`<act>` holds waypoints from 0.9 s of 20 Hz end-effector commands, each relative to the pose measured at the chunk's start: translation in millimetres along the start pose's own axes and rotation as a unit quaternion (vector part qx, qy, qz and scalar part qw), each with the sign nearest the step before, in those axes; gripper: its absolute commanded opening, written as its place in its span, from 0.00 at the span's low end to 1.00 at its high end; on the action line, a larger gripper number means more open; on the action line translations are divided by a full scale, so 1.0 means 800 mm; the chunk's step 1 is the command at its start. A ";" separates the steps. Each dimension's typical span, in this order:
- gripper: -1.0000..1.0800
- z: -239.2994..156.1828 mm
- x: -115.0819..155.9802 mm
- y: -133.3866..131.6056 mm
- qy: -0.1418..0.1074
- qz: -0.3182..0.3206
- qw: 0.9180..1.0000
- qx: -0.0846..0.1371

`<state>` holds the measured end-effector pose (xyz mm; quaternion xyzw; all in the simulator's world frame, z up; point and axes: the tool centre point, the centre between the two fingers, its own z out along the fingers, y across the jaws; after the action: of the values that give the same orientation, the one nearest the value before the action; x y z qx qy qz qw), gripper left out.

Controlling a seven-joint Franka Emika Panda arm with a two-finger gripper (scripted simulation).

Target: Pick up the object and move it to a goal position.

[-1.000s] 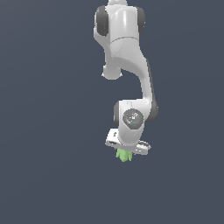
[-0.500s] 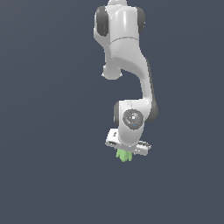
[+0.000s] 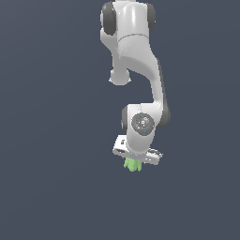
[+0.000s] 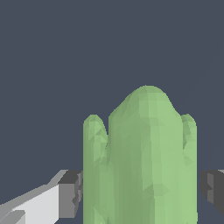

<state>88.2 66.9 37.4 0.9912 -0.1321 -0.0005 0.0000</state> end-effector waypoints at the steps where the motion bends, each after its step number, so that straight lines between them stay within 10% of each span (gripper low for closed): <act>1: 0.00 -0.015 -0.001 0.002 0.001 0.000 1.000 0.000; 18: 0.00 -0.229 -0.027 0.029 0.001 0.000 1.000 0.000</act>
<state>64.4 51.9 202.2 0.9912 -0.1324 0.0003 -0.0004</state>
